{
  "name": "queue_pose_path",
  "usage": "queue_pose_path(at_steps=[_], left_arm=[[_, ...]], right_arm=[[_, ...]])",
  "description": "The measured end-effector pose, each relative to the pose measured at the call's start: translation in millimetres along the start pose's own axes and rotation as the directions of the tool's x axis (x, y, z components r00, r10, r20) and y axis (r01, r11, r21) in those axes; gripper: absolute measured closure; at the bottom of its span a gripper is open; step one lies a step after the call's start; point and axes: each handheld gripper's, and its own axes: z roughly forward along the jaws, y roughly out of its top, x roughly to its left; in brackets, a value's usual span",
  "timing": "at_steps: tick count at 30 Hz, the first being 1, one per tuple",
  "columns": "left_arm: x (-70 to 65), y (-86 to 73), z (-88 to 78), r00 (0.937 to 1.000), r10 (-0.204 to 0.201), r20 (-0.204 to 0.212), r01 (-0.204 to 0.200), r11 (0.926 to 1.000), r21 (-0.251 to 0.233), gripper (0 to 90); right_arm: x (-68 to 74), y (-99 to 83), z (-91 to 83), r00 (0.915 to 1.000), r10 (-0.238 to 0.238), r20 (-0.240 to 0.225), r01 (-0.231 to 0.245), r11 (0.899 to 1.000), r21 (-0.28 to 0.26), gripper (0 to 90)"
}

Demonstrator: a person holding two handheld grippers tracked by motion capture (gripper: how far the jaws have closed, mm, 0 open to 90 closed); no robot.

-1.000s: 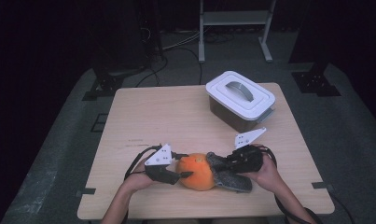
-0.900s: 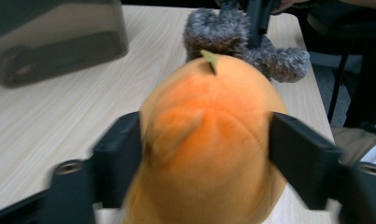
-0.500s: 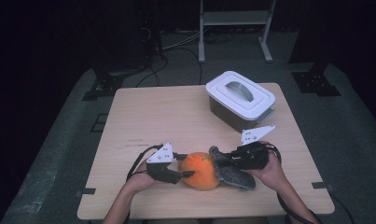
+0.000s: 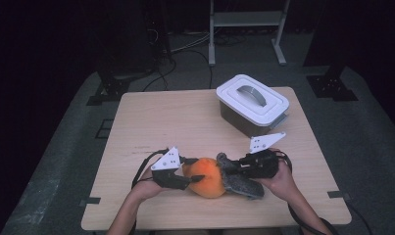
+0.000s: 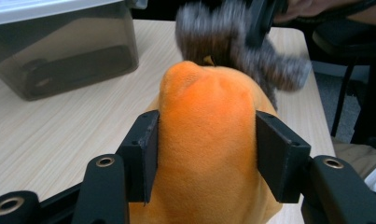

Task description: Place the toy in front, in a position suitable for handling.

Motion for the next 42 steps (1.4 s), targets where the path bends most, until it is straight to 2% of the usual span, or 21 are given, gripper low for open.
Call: queue_pose_path(at_steps=[4,7,9,11,13,16,18,20,21,23,25,28,30,32,33,34,37,40,42], left_arm=[[1.4,-2.0,0.9,0.9998,-0.021,0.001,0.021,0.9998,0.002,38.9],[5.3,-3.9,1.4,0.9979,-0.064,-0.005,0.064,0.9979,0.006,26.0],[8.7,-7.5,3.2,0.994,-0.109,0.008,0.109,0.9937,0.026,18.3],[10.2,-10.8,3.9,0.9905,-0.135,0.026,0.134,0.9907,0.022,21.8],[8.8,-9.3,2.2,0.9939,-0.109,0.018,0.109,0.9939,0.018,32.6],[7.1,-5.1,0.4,0.9955,-0.094,0.015,0.094,0.9956,0.004,40.7],[4.0,-0.6,1.6,0.9972,-0.073,0.017,0.073,0.9973,0.004,42.7],[0.5,4.6,2.7,0.9983,-0.056,0.019,0.056,0.9984,-0.005,43.8],[-0.9,6.7,2.6,0.9985,-0.05,0.022,0.05,0.9987,-0.008,44.1],[-3.1,8.3,3.0,0.999,-0.037,0.025,0.037,0.9993,-0.003,44.1],[-2.5,6.1,3.5,0.9987,-0.04,0.03,0.04,0.9992,-0.001,41.7],[1.2,4.4,2.9,0.9963,-0.081,0.029,0.082,0.9965,-0.017,32.2],[4.4,2.5,4.2,0.9944,-0.105,0.008,0.105,0.9944,0.003,20.4],[6.7,-2.3,6.5,0.9912,-0.13,0.023,0.13,0.9914,0.014,17.1],[7.3,-4.3,7.0,0.9898,-0.135,0.046,0.134,0.9908,0.022,18.9],[6.7,-5.4,6.5,0.9906,-0.123,0.06,0.122,0.9924,0.015,26.7],[5.3,-1.0,3.7,0.9926,-0.113,0.044,0.113,0.9936,0.01,38.3],[2.6,5.4,2.0,0.9945,-0.098,0.035,0.098,0.9951,0.002,43.7],[-0.7,10.1,2.3,0.9963,-0.081,0.028,0.082,0.9966,-0.005,44.9]], right_arm=[[-5.3,-10.7,11.5,0.9997,0.017,-0.015,-0.016,0.998,0.063,75.7],[-6.6,-14.2,12.6,0.9992,0.029,-0.027,-0.027,0.996,0.083,75.4],[-7.2,-16.8,13.8,0.9986,0.035,-0.039,-0.031,0.996,0.089,75.4],[-7.7,-17.6,14.7,0.9987,0.034,-0.038,-0.03,0.994,0.102,75.3],[-8.3,-16.1,13.0,0.9992,0.03,-0.025,-0.027,0.993,0.112,75.4],[-5.5,-9.5,3.6,0.9999,0.013,0.0,-0.013,0.998,0.054,75.5],[-0.9,-2.9,-2.0,0.9999,0.0,0.012,0.001,1.0,-0.008,75.4],[4.0,3.1,-3.1,0.9999,-0.015,0.005,0.016,0.999,-0.039,75.3],[5.7,4.4,-2.0,0.9999,-0.016,-0.005,0.015,0.999,-0.045,75.3],[5.8,2.8,4.2,0.9997,-0.022,-0.013,0.022,1.0,-0.011,74.8],[2.3,-2.7,9.2,0.9994,-0.006,-0.034,0.006,1.0,0.006,74.2],[-0.6,-7.7,10.3,0.9994,0.004,-0.035,-0.003,1.0,0.029,73.8],[-0.9,-10.1,10.9,0.9992,0.002,-0.039,0.0,0.999,0.043,73.8],[-2.0,-12.0,11.9,0.9991,0.008,-0.042,-0.006,0.998,0.055,73.8],[-3.1,-12.8,12.6,0.9992,0.01,-0.039,-0.007,0.998,0.065,73.8],[-4.2,-13.6,12.9,0.9992,0.015,-0.036,-0.012,0.997,0.073,73.9],[-5.1,-12.1,9.8,0.9995,0.019,-0.024,-0.017,0.997,0.072,74.6],[-0.4,-4.0,0.6,1.0,0.002,-0.007,-0.001,1.0,0.012,74.9],[4.1,2.2,-4.0,0.9998,-0.008,-0.016,0.007,0.999,-0.039,74.9]])
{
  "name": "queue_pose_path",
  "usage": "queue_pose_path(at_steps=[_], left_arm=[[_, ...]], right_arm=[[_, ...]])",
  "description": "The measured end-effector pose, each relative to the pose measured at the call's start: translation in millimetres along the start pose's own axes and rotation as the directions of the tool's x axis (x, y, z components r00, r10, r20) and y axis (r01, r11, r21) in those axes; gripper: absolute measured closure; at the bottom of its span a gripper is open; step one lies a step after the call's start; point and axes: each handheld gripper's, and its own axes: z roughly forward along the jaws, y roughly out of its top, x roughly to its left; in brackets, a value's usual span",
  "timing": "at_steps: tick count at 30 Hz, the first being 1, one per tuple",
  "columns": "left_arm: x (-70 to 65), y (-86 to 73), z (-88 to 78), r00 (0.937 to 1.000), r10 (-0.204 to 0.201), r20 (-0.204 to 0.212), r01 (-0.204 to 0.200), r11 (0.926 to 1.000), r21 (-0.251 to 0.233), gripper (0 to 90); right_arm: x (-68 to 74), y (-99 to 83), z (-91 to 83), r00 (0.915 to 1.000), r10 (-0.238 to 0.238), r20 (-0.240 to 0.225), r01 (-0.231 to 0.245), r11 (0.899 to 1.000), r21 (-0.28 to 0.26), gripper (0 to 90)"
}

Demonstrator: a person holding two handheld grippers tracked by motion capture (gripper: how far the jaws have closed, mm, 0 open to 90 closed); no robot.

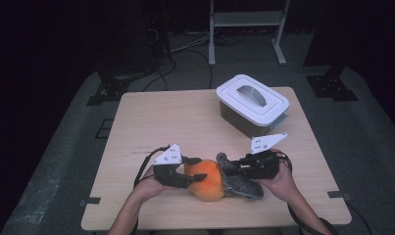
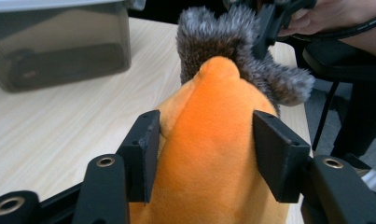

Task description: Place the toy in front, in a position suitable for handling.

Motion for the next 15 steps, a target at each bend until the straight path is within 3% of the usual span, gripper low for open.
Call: queue_pose_path(at_steps=[2,4,6,10,15], left_arm=[[-3.3,3.6,0.1,0.9999,0.015,0.0,-0.015,0.9999,-0.007,45.6],[-5.1,4.2,0.5,0.9996,0.029,-0.002,-0.029,0.9996,0.008,45.2],[-3.4,1.4,0.6,0.9998,0.019,-0.002,-0.019,0.9998,0.006,42.8],[1.1,-1.6,0.3,1.0,-0.003,0.001,0.003,0.9996,0.026,28.8],[4.9,-8.2,-2.1,0.9994,-0.01,0.033,0.009,0.9994,0.033,31.1]], right_arm=[[4.9,3.5,1.1,1.0,-0.007,0.003,0.007,1.0,-0.02,74.8],[7.1,2.7,7.8,0.9998,-0.017,0.008,0.017,1.0,0.017,74.7],[4.6,-2.3,12.8,1.0,0.0,-0.001,0.0,1.0,0.031,74.7],[-2.9,-12.9,19.1,0.9996,0.027,0.001,-0.027,0.997,0.079,74.7],[-11.3,-21.1,23.3,0.9983,0.059,0.001,-0.058,0.989,0.133,74.6]])
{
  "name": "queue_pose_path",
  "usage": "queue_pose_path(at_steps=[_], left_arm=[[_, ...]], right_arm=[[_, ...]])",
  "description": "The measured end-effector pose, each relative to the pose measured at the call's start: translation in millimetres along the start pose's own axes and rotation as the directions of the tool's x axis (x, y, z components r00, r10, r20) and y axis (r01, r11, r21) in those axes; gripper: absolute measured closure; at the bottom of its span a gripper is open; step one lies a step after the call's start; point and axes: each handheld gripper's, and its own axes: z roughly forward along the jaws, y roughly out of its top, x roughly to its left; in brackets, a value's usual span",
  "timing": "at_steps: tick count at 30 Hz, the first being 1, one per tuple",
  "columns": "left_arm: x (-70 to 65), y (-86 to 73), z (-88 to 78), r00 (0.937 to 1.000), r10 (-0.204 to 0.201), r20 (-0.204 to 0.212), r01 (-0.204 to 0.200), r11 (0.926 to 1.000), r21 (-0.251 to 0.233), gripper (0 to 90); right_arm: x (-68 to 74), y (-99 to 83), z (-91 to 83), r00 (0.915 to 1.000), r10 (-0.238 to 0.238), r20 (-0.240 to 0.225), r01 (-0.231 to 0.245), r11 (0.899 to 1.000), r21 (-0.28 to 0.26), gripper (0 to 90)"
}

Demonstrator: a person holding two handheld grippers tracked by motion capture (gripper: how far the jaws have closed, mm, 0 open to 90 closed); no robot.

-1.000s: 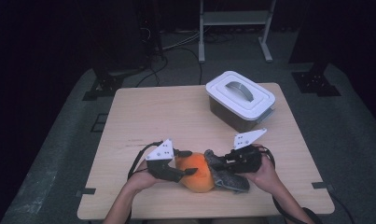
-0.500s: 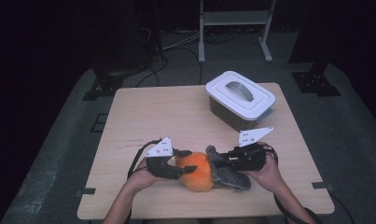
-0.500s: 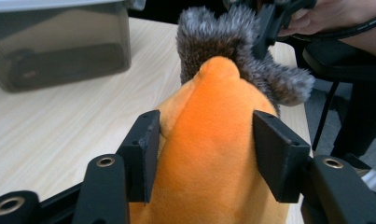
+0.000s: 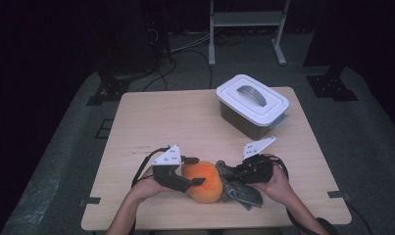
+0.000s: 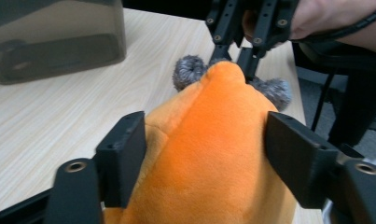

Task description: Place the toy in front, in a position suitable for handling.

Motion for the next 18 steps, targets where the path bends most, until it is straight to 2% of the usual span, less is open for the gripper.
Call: queue_pose_path(at_steps=[2,4,7,9,11,13,16,18], left_arm=[[1.3,-1.7,-0.4,1.0,-0.008,0.006,0.008,1.0,-0.001,32.4],[1.7,-3.7,1.1,0.9997,-0.009,0.024,0.009,0.9999,-0.008,32.5],[0.3,-3.6,3.7,0.9994,-0.001,0.036,0.001,1.0,-0.006,29.1],[-0.3,-3.7,4.2,0.9991,0.007,0.043,-0.007,1.0,0.0,26.3],[-1.0,-4.6,4.0,0.999,0.015,0.043,-0.016,0.9998,0.012,25.8],[-0.8,-4.7,2.9,0.9992,0.013,0.037,-0.013,0.9998,0.013,30.7],[0.9,-2.1,2.0,1.0,-0.009,0.002,0.009,0.9999,0.005,38.6],[0.9,0.9,2.1,0.9996,-0.023,-0.017,0.023,0.9997,-0.006,41.3]], right_arm=[[-0.1,1.3,-1.7,0.9999,0.001,0.011,-0.001,1.0,-0.001,74.8],[3.7,5.8,-6.5,0.9998,-0.013,0.012,0.013,0.999,-0.036,74.8],[9.4,12.9,-11.4,0.9996,-0.024,-0.013,0.023,0.996,-0.091,74.8],[10.3,12.4,-8.3,0.9994,-0.029,-0.017,0.027,0.997,-0.079,74.8],[6.5,7.4,-2.0,0.9993,-0.004,-0.038,0.002,0.999,-0.052,74.8],[1.7,3.2,1.7,0.9988,0.017,-0.047,-0.018,0.999,-0.033,74.8],[-1.9,0.6,1.1,0.9998,0.019,-0.001,-0.019,1.0,0.005,74.8],[-1.7,1.6,-3.2,0.9995,0.012,0.03,-0.012,1.0,0.0,74.8]])
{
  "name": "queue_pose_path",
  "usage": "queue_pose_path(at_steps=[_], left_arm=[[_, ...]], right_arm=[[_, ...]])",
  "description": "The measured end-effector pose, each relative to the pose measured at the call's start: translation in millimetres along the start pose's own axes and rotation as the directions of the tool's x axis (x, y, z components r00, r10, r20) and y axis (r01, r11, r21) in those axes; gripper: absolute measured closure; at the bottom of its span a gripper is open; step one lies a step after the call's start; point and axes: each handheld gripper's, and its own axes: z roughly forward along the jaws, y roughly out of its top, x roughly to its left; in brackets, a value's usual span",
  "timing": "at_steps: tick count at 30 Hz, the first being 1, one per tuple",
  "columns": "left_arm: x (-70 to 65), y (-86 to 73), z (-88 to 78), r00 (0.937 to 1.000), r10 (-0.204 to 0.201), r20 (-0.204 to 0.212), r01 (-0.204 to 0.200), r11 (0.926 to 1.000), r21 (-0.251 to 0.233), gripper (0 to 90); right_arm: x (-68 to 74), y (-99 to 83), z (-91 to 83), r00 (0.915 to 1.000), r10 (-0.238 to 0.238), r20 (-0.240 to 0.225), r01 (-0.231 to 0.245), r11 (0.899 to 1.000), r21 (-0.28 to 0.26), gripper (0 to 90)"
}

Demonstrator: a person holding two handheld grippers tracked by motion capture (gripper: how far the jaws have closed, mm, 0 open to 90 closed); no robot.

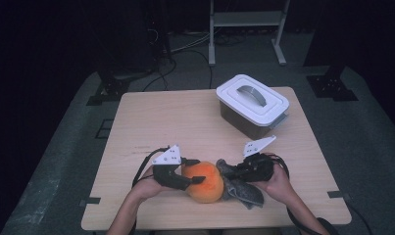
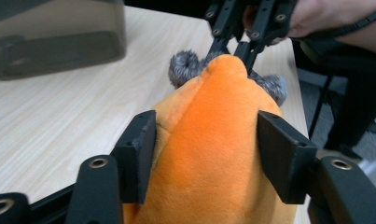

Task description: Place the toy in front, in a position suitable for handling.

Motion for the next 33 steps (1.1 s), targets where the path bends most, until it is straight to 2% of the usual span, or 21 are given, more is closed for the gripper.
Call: queue_pose_path(at_steps=[2,4,7,9,11,16,21,23,24,25,27,29,31,33], left_arm=[[-2.3,4.3,1.3,0.9997,-0.011,-0.023,0.01,0.9999,-0.007,42.9],[-6.1,9.2,4.2,0.9987,-0.014,-0.049,0.014,0.9999,-0.003,43.8],[-12.8,15.4,10.4,0.9974,-0.013,-0.071,0.013,0.9999,0.005,43.7],[-16.2,16.9,13.0,0.9971,0.013,-0.076,-0.011,0.9996,0.025,41.8],[-16.4,15.4,14.2,0.9975,0.015,-0.07,-0.013,0.9995,0.029,36.7],[-10.5,13.0,13.7,0.9974,0.011,-0.071,-0.008,0.9991,0.041,18.6],[-2.9,7.7,8.3,0.9988,-0.009,-0.048,0.011,0.9987,0.049,12.7],[-0.2,4.8,6.5,0.9993,-0.03,-0.023,0.031,0.9981,0.053,15.1],[0.0,3.2,5.8,0.9995,-0.031,0.01,0.03,0.9985,0.045,22.9],[-1.5,2.7,5.7,0.9997,-0.024,0.007,0.023,0.9988,0.042,29.6],[-2.8,5.5,4.2,0.9998,-0.019,-0.005,0.019,0.9987,0.046,38.9],[-4.1,8.6,2.6,0.9994,-0.02,-0.029,0.021,0.9993,0.032,43.4],[-5.4,12.0,1.5,0.9983,-0.017,-0.056,0.019,0.9995,0.024,44.9],[-8.2,16.3,1.5,0.9963,-0.002,-0.086,0.005,0.9994,0.035,45.6]], right_arm=[[3.9,5.1,-8.1,0.9997,-0.019,0.015,0.02,0.999,-0.045,74.8],[11.2,12.1,-17.1,0.9992,-0.037,0.013,0.038,0.993,-0.109,74.8],[24.0,21.4,-23.0,0.9962,-0.082,0.03,0.086,0.984,-0.155,74.7],[28.2,22.6,-18.5,0.9944,-0.099,0.037,0.103,0.986,-0.132,74.4],[25.3,18.5,-13.8,0.995,-0.095,0.03,0.098,0.989,-0.114,74.3],[16.9,9.6,-8.9,0.9971,-0.073,0.022,0.074,0.994,-0.076,74.5],[15.4,7.1,-2.1,0.998,-0.063,0.008,0.063,0.997,-0.048,74.5],[14.1,6.0,0.5,0.998,-0.062,0.01,0.062,0.997,-0.037,74.5],[13.4,5.4,1.3,0.998,-0.061,0.014,0.061,0.998,-0.03,74.5],[12.7,5.2,1.7,0.9982,-0.058,0.016,0.059,0.998,-0.024,74.4],[12.7,6.2,0.0,0.9981,-0.057,0.024,0.057,0.998,-0.019,74.4],[13.8,8.9,-5.1,0.997,-0.066,0.041,0.067,0.997,-0.035,74.5],[16.6,12.8,-12.3,0.9955,-0.074,0.058,0.078,0.995,-0.069,74.5],[20.7,18.3,-19.9,0.9948,-0.083,0.059,0.09,0.988,-0.126,74.5]])
